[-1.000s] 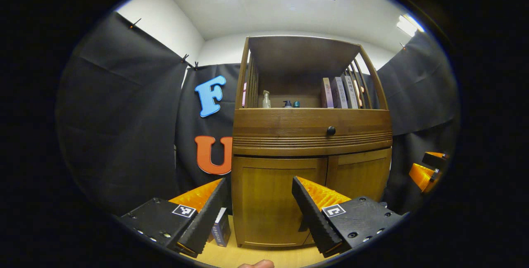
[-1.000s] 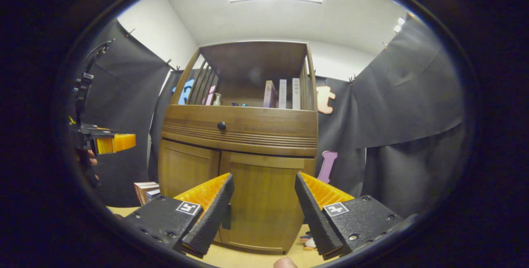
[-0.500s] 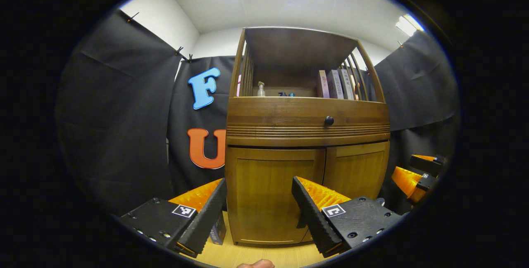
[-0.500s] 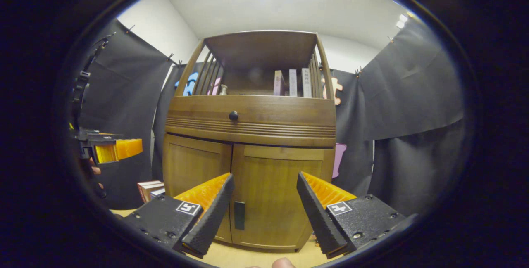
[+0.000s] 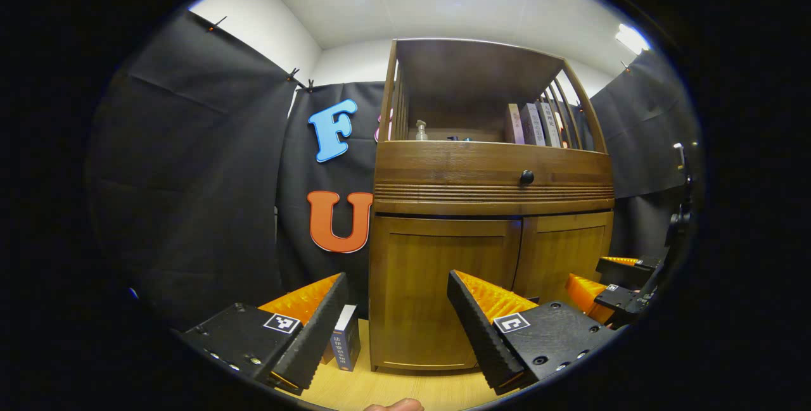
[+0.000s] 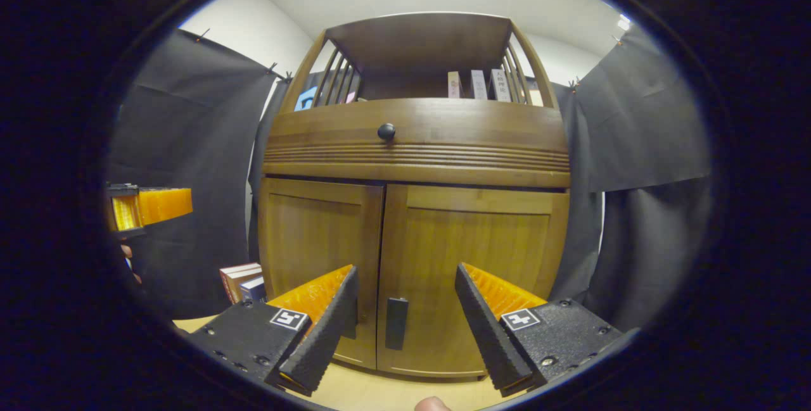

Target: Open the right door of the double-door shoe cabinet with the right hand, and open the left door with the left hand.

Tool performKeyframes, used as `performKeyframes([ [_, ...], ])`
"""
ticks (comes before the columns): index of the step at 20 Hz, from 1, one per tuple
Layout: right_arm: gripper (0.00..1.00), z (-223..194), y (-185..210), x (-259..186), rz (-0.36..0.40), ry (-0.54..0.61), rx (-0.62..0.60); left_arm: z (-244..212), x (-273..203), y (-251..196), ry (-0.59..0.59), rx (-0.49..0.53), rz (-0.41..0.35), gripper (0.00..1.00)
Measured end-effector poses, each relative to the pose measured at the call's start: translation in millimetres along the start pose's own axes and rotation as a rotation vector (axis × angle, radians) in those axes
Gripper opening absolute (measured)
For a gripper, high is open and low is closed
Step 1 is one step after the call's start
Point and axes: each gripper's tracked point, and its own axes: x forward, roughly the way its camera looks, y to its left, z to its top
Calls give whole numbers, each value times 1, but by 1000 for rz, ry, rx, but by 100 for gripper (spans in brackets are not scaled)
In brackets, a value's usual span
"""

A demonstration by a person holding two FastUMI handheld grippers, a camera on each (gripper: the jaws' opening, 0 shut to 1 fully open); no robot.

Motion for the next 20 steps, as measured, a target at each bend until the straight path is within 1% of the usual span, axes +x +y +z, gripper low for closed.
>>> performKeyframes([
  [1,96,-7,5,9,4,16,-2,-2,-1,6,-2,3,15,95],
  [2,96,-15,8,17,6,32,-2,-5,-3,11,-1,7,28,100],
  [3,96,-25,10,25,5,49,-2,-7,-3,14,0,9,39,95],
  [4,96,-33,12,30,-1,63,1,-9,-4,19,5,12,49,95],
  [5,96,-43,10,39,-9,80,4,-12,-6,23,13,16,58,100],
  [6,96,-50,10,46,-13,92,10,-14,-6,26,22,20,68,95],
  [8,96,-63,10,59,-21,121,17,-16,-8,36,28,28,88,95],
  [9,98,-71,11,67,-32,142,15,-16,-10,40,30,30,95,95],
  [10,96,-78,11,73,-38,161,15,-18,-12,43,31,31,101,95],
  [12,98,-93,8,84,-54,184,21,-20,-15,50,37,33,115,95],
  [13,96,-97,6,89,-66,186,19,-21,-18,56,36,34,123,95],
  [14,96,-103,6,93,-73,194,16,-22,-19,61,37,34,133,100],
  [15,96,-109,5,97,-85,204,15,-25,-20,66,41,30,141,95],
  [17,96,-116,3,104,-105,216,30,-31,-22,73,54,20,153,95],
  [18,96,-120,2,107,-112,224,35,-31,-21,75,57,16,158,100],
  [19,96,-124,1,109,-119,233,42,-33,-21,79,62,13,165,95],
  [20,96,-128,-1,112,-122,245,49,-36,-21,81,70,10,169,95],
])
